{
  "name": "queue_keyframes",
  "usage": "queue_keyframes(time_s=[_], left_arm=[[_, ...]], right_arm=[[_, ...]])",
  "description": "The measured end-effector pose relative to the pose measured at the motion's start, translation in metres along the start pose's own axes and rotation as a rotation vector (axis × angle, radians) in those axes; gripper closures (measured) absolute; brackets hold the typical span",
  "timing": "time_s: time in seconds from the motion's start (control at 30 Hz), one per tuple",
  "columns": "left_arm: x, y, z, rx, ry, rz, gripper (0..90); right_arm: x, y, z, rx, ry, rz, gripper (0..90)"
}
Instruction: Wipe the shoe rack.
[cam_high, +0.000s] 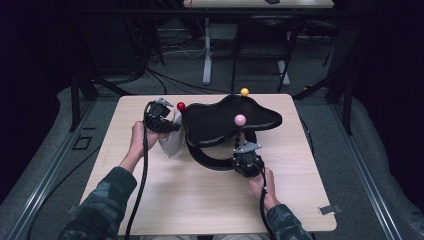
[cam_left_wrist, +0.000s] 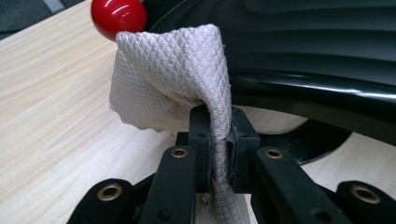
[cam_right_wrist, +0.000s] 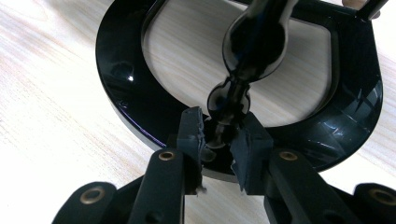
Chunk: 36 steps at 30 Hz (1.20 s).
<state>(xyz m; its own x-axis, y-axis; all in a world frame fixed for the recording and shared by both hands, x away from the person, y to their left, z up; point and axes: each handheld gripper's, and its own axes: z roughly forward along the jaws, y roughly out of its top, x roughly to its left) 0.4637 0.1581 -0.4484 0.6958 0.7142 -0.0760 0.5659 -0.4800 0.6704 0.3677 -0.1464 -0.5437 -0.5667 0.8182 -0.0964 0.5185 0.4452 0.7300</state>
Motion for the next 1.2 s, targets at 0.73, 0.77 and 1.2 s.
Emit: queue_keyframes(time_s=[0.73, 0.77, 1.2], left_arm=[[-0.045, -0.023, -0.038, -0.042, -0.05, 0.085, 82.5], [-0.047, -0.023, -0.039, -0.044, -0.049, 0.084, 82.5], [-0.073, -0.03, -0.064, -0.071, -0.077, 0.14, 82.5]], right_arm=[[0.0, 0.001, 0.001, 0.001, 0.003, 0.013, 74.0], [0.0, 0.001, 0.001, 0.0, 0.004, 0.015, 74.1], [0.004, 0.002, 0.002, 0.005, 0.006, 0.0, 74.2]])
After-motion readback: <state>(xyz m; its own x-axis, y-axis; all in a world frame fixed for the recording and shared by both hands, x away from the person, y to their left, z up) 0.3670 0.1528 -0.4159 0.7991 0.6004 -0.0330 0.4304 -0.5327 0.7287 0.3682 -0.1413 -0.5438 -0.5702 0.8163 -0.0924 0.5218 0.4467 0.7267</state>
